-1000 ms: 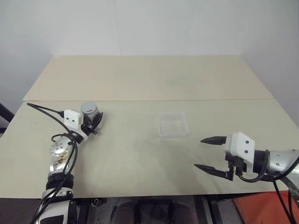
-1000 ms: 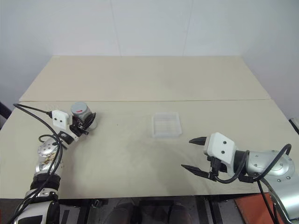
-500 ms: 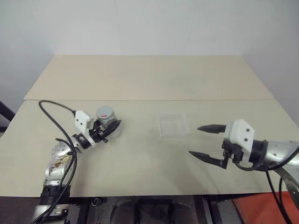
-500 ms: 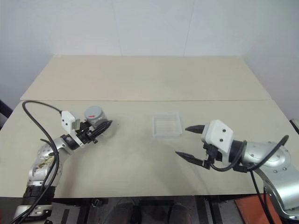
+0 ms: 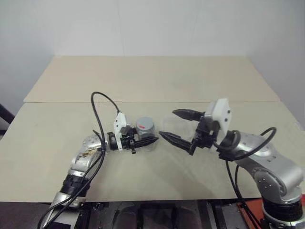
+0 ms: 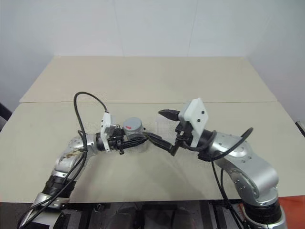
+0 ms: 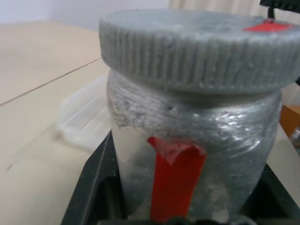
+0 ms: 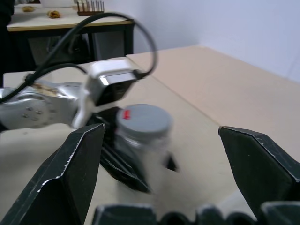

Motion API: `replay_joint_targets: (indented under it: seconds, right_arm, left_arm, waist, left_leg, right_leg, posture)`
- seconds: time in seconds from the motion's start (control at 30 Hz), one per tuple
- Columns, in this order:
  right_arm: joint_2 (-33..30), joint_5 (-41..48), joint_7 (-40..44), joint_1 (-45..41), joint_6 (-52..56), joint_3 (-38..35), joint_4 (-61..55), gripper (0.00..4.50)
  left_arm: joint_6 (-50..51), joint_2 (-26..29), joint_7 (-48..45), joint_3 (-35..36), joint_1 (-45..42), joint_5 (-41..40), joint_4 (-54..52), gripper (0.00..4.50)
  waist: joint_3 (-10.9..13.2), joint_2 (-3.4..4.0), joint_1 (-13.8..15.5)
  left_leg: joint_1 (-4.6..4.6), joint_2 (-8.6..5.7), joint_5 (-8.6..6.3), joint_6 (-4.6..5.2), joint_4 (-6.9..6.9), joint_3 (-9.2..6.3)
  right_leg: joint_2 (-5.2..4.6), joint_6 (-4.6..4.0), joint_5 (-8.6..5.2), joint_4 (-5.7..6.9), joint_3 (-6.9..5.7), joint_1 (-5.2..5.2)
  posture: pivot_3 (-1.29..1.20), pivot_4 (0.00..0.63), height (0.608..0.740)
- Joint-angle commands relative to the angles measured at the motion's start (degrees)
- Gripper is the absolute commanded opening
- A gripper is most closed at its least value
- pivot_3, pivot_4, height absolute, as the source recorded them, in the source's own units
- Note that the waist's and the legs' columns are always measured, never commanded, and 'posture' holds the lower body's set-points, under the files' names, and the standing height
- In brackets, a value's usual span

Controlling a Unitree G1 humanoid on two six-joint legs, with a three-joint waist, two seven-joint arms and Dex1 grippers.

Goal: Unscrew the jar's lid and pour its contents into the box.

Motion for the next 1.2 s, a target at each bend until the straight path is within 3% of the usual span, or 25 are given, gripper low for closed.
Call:
replay_joint_targets:
  seconds: [0.03,0.5,0.87,1.0,1.07,1.2]
  right_arm:
    - [1.2,0.2,-1.5,-1.9,0.0,1.4,-1.8,4.50]
    - [5.3,-4.8,-1.6,-5.4,-2.0,7.9,4.4,4.50]
    - [7.2,-7.0,-0.1,-5.5,-3.0,9.0,6.3,4.50]
    - [8.2,-7.7,-0.4,-4.9,-4.2,8.4,6.2,3.61]
    - [8.2,-8.3,-0.4,-4.6,-4.2,8.5,6.1,2.93]
    - [7.6,-9.9,0.0,-3.8,-4.8,9.3,5.9,2.80]
  left_arm:
    - [-1.9,-0.1,-3.2,0.0,-1.5,-0.1,0.0,1.97]
    - [-4.6,0.2,-6.7,-0.8,-0.9,1.3,-3.4,1.97]
    - [-4.2,0.6,-6.6,-0.3,-0.3,1.1,-4.5,1.97]
    - [-4.6,0.7,-6.5,-0.4,-0.4,1.5,-3.8,1.97]
    - [-4.6,0.6,-6.5,-0.4,-0.6,1.6,-3.6,1.97]
    - [-4.7,0.4,-6.6,-0.5,-0.9,1.8,-3.2,1.97]
  waist:
    - [0.0,0.00,-0.1]
    - [0.0,0.01,-0.1]
    - [0.0,0.01,-0.1]
    - [0.0,0.01,-0.1]
    - [0.0,0.01,-0.1]
    - [0.0,0.01,-0.1]
  left_leg:
    - [-0.08,0.00,0.00,0.00,0.00,0.02]
    - [-0.39,-0.01,0.09,-0.09,0.03,0.02]
    - [-0.40,0.00,0.09,-0.08,0.03,0.02]
    - [-0.40,-0.01,0.10,-0.09,0.03,0.02]
    - [-0.40,-0.01,0.10,-0.09,0.03,0.02]
    - [-0.40,-0.01,0.10,-0.09,0.03,0.02]
  right_leg:
    - [0.00,0.00,0.00,0.00,0.00,-0.09]
    - [0.08,0.00,0.00,0.09,0.00,-0.44]
    - [0.08,0.00,0.00,0.11,0.00,-0.45]
    - [0.10,0.00,0.00,0.11,0.01,-0.46]
    - [0.10,0.00,0.00,0.11,0.01,-0.46]
    - [0.10,0.00,0.00,0.11,0.00,-0.46]
  posture:
    - [0.00,0.150,0.740]
    - [0.00,0.150,0.740]
    - [0.00,0.150,0.740]
    - [0.00,0.150,0.740]
    - [0.00,0.150,0.740]
    - [0.00,0.150,0.740]
